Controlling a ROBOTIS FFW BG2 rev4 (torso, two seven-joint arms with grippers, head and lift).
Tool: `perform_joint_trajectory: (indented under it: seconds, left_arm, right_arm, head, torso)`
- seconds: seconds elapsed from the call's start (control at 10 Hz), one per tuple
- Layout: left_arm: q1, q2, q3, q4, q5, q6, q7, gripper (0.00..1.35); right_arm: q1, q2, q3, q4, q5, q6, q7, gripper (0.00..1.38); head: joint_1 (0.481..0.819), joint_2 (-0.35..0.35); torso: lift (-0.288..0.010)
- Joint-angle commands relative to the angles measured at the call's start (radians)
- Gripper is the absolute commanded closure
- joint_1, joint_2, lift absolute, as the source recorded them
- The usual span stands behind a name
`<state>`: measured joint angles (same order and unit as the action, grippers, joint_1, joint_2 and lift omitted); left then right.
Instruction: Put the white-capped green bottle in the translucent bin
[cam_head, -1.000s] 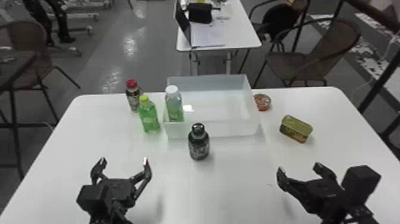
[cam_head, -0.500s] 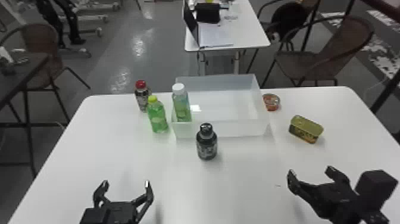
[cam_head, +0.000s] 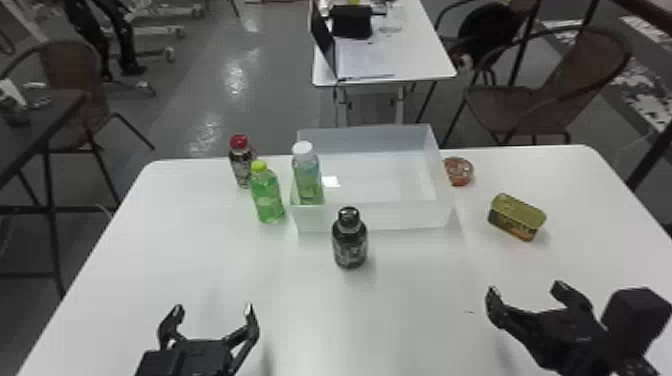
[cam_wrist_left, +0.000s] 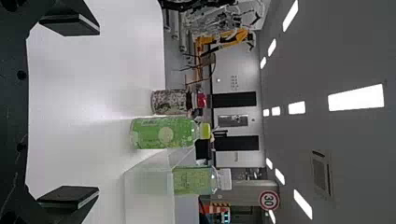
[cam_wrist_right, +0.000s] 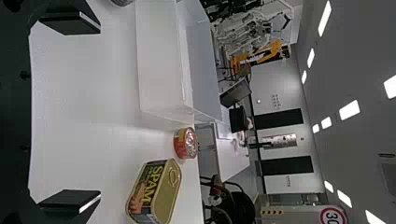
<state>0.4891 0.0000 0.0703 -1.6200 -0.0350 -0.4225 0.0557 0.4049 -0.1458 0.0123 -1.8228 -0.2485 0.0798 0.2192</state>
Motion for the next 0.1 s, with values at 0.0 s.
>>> perform_joint_trajectory:
  seconds: [0.0]
  left_arm:
    - [-0.001,-0.003,-0.006,0.0,-0.003,0.001,0.0,0.1]
  right_arm:
    - [0.0,0.0,0.0,-0.001,0.002,0.0,-0.001,0.06]
  head:
    - [0.695,0.098]
  torso:
    - [-0.091]
